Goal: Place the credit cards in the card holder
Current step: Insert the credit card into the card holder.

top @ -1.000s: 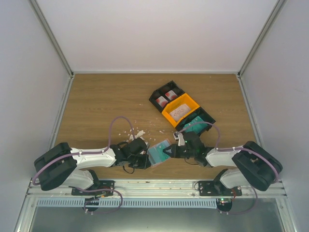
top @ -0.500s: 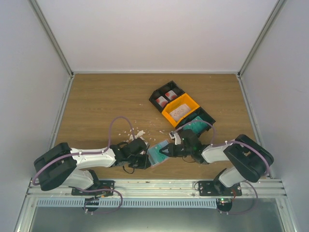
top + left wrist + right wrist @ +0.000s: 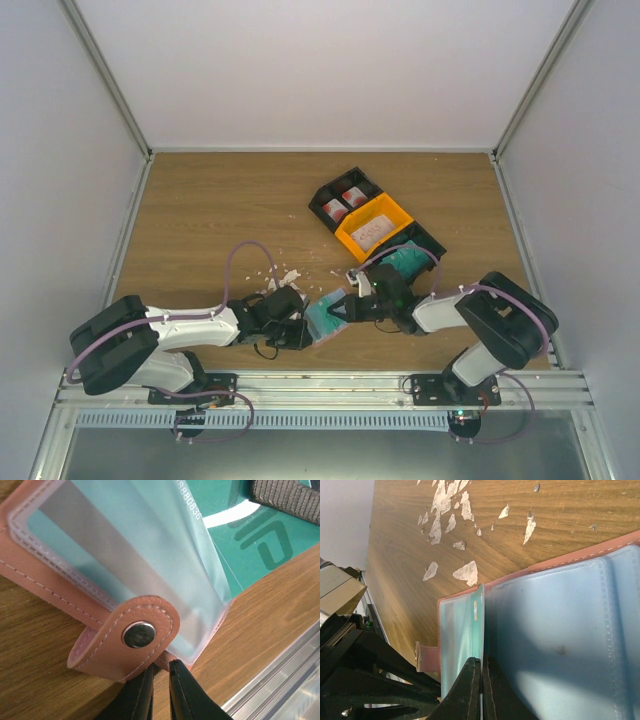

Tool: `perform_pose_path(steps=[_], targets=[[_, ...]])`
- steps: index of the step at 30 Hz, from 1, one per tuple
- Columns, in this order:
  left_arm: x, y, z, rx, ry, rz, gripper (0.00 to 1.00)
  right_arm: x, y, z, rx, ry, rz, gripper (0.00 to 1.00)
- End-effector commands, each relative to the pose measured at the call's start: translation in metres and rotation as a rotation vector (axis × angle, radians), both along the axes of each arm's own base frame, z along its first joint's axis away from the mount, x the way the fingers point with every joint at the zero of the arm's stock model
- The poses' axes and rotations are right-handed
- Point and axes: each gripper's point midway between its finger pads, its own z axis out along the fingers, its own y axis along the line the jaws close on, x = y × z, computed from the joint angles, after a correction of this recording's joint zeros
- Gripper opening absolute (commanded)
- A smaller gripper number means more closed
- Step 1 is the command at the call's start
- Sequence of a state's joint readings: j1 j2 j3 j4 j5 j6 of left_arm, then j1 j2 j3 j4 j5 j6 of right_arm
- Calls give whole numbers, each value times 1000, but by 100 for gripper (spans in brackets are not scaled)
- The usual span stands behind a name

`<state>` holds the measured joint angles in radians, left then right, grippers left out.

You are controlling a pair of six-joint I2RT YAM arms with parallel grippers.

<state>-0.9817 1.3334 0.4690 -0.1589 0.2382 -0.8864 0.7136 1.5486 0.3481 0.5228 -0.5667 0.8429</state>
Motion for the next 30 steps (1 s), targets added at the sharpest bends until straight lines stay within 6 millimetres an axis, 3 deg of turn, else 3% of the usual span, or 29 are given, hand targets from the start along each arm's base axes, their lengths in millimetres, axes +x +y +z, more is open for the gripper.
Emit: perform_pose_path(steps=[1,12,24,30], targets=[[-9,39,-35,178,21,26,15,7,-9,-18,-78,-21,-30,1],[-9,40,-34,177,17,29,15,19,-14,-23,-143,-51,-62,1],[-6,38,-32,174,5,35,15,-19,-8,-32,-85,68,53,4],[-5,37,-32,173,3,33,15,-13,-13,-33,-120,54,9,5]])
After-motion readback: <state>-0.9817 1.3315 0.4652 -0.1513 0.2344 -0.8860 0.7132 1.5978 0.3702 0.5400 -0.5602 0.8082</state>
